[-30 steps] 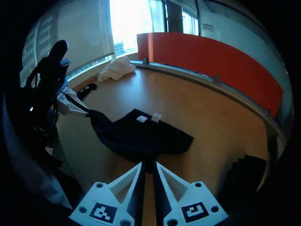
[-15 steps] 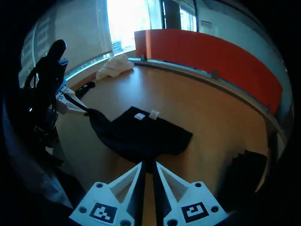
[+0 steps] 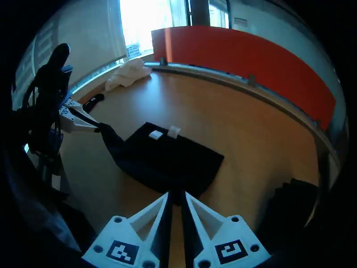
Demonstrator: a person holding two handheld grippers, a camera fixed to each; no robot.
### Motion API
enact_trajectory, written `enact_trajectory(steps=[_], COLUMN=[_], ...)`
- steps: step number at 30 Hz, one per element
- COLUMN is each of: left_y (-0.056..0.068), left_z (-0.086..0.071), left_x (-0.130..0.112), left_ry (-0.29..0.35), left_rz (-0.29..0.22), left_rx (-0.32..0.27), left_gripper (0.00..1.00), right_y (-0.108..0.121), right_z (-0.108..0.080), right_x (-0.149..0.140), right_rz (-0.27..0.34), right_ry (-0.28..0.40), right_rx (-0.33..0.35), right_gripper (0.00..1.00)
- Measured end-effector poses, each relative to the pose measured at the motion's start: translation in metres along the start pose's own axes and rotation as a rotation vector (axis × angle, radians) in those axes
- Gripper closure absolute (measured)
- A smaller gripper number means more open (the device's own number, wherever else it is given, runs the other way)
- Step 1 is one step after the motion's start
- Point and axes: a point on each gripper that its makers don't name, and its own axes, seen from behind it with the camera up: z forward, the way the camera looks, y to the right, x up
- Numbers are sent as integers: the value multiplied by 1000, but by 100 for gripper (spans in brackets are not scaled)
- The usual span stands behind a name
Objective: Fold towel
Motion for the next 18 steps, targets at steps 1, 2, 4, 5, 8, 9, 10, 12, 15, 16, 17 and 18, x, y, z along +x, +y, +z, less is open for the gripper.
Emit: enact_trajectory(steps=[1,2,4,5,8,9,10,12,15,16,17,18], left_y=[-1,-3,-6,-8,-13,-14,-16,-19,-23,-25,-26,-28], left_z=[3,5,11,14,23,27,30,37,47,50,54,58], left_x=[1,2,5,7,13,15,17,21,25,26,26,27], left_ry=[-1,-2,-4,-5,-9,-10,-11,-14,-18,-21,-25,-28], left_rz=[0,0,0,2,2,2,2,2,7,8,10,12], left_rx=[3,6,14,18,30,34,37,42,48,50,52,54], left_gripper=[88,88,88,88,88,88,88,88,88,88,88,88], right_y=[3,6,11,14,22,25,28,34,41,43,45,48], right_z=[3,6,13,17,27,31,34,40,49,51,54,57], right_x=[1,1,3,4,7,8,9,10,11,11,11,11], right_rz=[2,3,8,11,20,22,24,29,36,38,40,43], right_ry=[-2,-4,-8,-9,-14,-15,-17,-20,-26,-28,-30,-32], right_rx=[-2,-5,-8,-10,-14,-16,-19,-23,-30,-31,-33,-35], right_gripper=[88,88,88,88,88,88,88,88,88,88,88,88])
